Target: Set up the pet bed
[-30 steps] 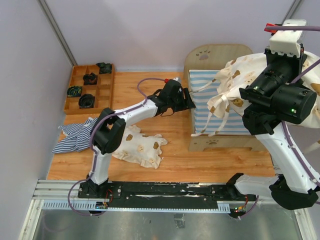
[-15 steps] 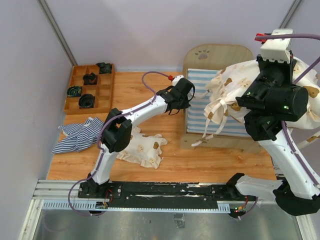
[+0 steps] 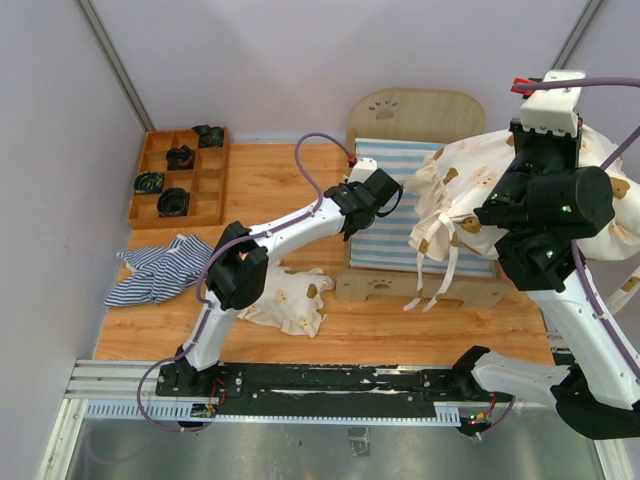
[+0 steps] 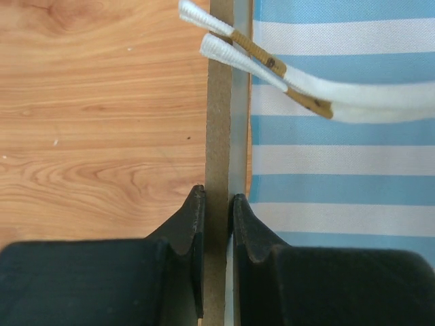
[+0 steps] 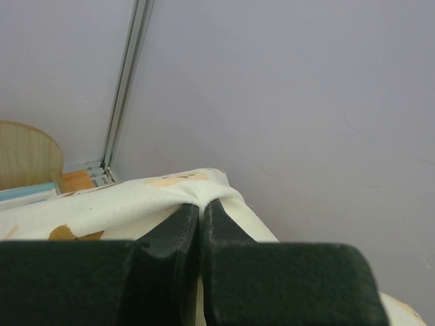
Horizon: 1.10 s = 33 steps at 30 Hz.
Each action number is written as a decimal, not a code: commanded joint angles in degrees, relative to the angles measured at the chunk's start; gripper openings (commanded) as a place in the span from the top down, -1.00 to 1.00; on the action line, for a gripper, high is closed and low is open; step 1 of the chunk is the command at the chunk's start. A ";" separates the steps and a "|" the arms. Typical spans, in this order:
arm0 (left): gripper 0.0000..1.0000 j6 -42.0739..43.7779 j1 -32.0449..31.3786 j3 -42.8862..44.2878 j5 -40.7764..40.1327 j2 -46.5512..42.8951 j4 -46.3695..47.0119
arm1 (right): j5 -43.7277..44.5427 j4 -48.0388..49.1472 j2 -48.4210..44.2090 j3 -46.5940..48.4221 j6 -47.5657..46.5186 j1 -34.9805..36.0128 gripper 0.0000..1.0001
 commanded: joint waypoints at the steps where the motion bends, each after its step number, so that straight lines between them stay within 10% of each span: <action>1: 1.00 5.98 0.87 0.73 -14.98 -0.97 -3.73 | -2.98 0.31 -0.18 0.28 3.47 -0.82 0.99; 6: 0.84 5.73 1.35 0.02 -15.03 -1.88 -4.37 | -3.52 -0.48 1.48 0.00 5.07 -0.88 0.99; 15: -0.13 2.32 4.32 -4.43 -1.85 -8.10 -4.30 | -5.38 -3.39 3.60 0.67 9.73 -0.84 0.99; 33: -0.46 -0.72 21.14 -26.93 51.70 -32.15 22.34 | -24.33 1.27 20.58 18.18 15.60 -10.88 0.99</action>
